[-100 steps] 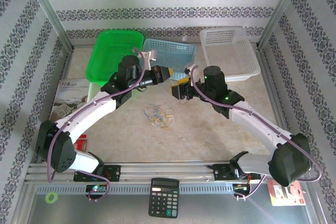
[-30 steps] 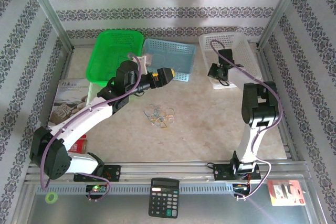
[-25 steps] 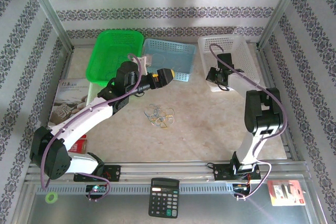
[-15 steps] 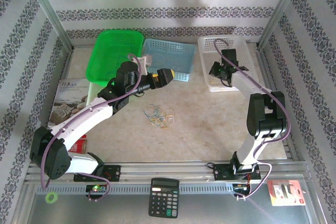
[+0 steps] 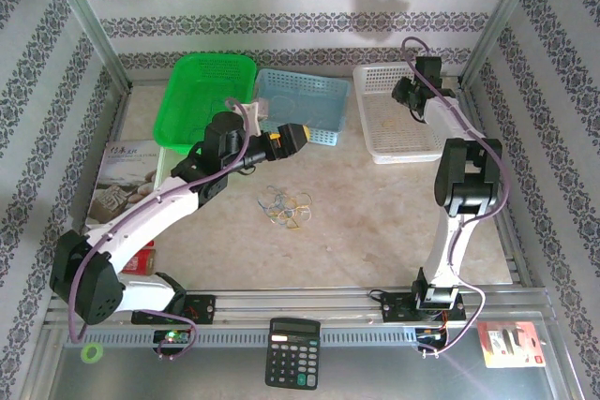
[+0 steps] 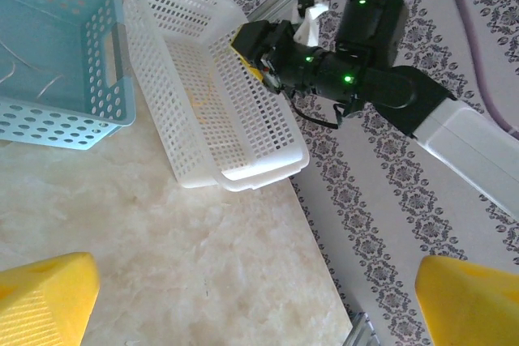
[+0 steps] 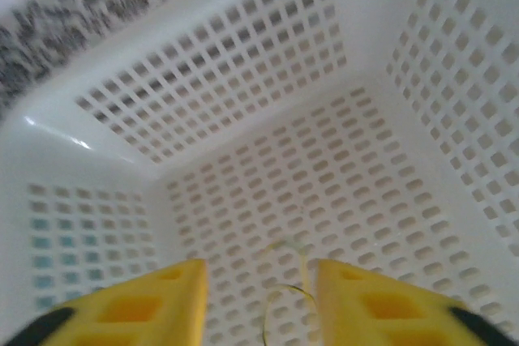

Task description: Untangle the cables

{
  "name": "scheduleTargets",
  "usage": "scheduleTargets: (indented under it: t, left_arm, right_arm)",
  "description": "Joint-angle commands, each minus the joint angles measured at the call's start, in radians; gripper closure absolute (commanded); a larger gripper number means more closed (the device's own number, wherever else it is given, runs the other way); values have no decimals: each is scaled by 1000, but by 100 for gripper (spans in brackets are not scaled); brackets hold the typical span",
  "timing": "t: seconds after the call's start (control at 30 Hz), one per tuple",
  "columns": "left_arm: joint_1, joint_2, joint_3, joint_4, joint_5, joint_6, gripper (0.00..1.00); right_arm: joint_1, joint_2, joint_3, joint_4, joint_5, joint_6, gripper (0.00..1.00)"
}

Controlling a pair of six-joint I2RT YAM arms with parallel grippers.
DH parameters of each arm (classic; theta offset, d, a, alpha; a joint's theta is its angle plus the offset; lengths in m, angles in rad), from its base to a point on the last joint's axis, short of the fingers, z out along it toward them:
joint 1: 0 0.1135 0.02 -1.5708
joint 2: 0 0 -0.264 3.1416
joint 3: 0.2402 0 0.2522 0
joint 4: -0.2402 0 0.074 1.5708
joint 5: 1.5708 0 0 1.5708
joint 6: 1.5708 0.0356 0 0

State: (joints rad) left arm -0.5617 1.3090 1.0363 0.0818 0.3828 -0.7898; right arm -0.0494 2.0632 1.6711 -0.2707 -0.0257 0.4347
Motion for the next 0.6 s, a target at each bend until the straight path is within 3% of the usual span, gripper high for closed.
scheduleTargets:
  t: [0.0, 0.3, 0.57]
  left_arm:
    - [3, -31, -13, 0, -20, 7, 0]
    - [4, -51, -64, -24, -74, 43, 0]
    - [13, -98, -146, -74, -184, 56, 0]
  right_arm:
    - [-3, -14, 43, -25, -60, -13, 53]
    - [34, -209, -89, 48, -150, 3, 52]
    - [205, -440, -354, 121, -183, -10, 52]
